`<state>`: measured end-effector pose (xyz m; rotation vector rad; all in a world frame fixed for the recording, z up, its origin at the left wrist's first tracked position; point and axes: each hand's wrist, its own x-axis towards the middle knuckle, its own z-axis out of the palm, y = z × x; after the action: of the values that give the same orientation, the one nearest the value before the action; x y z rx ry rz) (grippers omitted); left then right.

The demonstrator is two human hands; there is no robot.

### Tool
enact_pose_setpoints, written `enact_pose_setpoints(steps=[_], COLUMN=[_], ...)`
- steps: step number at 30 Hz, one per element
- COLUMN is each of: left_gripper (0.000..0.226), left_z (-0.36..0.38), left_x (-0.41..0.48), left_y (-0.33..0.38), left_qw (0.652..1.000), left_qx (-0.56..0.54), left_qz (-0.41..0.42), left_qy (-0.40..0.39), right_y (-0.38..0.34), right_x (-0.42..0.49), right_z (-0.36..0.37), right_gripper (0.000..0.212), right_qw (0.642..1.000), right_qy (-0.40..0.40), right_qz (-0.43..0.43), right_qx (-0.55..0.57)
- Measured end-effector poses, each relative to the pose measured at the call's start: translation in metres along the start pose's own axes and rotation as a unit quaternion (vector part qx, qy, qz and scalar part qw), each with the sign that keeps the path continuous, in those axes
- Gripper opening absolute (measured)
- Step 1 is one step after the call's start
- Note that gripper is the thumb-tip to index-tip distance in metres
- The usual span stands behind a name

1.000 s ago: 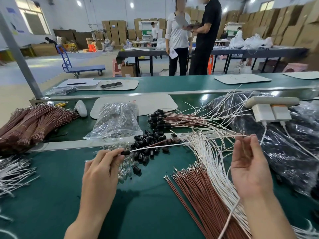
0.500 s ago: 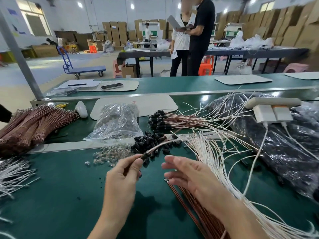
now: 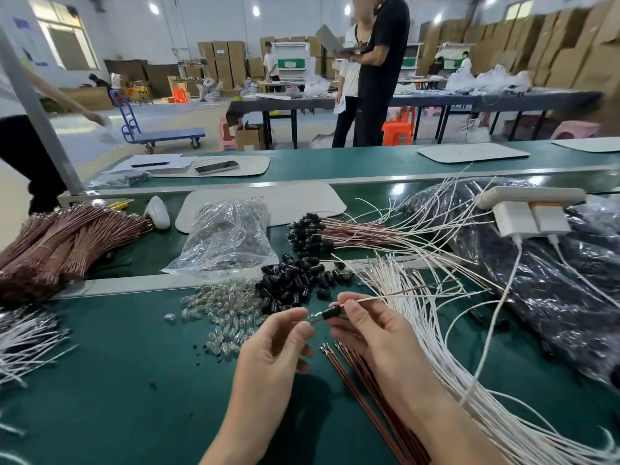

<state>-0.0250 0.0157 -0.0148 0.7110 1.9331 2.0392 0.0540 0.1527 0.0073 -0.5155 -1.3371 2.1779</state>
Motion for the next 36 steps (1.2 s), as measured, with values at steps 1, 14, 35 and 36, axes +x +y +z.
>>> enact_pose_setpoints(steps=[1, 14, 35, 36], left_gripper=[0.024, 0.012, 0.017, 0.014], left_z=[-0.0002, -0.0025, -0.0018, -0.0019], left_x=[0.0004, 0.003, 0.0023, 0.0025], left_y=[-0.0005, 0.0003, 0.0001, -0.0004], left_qw=[1.0, 0.999, 0.999, 0.999], left_qx=[0.0, -0.016, 0.011, 0.012], left_qz=[0.0, -0.027, -0.02, -0.02], left_qy=[-0.004, -0.033, -0.039, -0.037], right_y=[-0.0003, -0.0013, 0.0023, 0.0029], right_x=[0.0006, -0.0029, -0.0027, -0.0028], right_z=[-0.0005, 0.0006, 0.0013, 0.0005], right_gripper=[0.023, 0.023, 0.031, 0.033], right_qw=[1.0, 0.999, 0.996, 0.995], right_qy=[0.008, -0.023, -0.082, -0.092], right_qz=[0.002, 0.018, 0.037, 0.037], right_qx=[0.014, 0.016, -0.015, -0.024])
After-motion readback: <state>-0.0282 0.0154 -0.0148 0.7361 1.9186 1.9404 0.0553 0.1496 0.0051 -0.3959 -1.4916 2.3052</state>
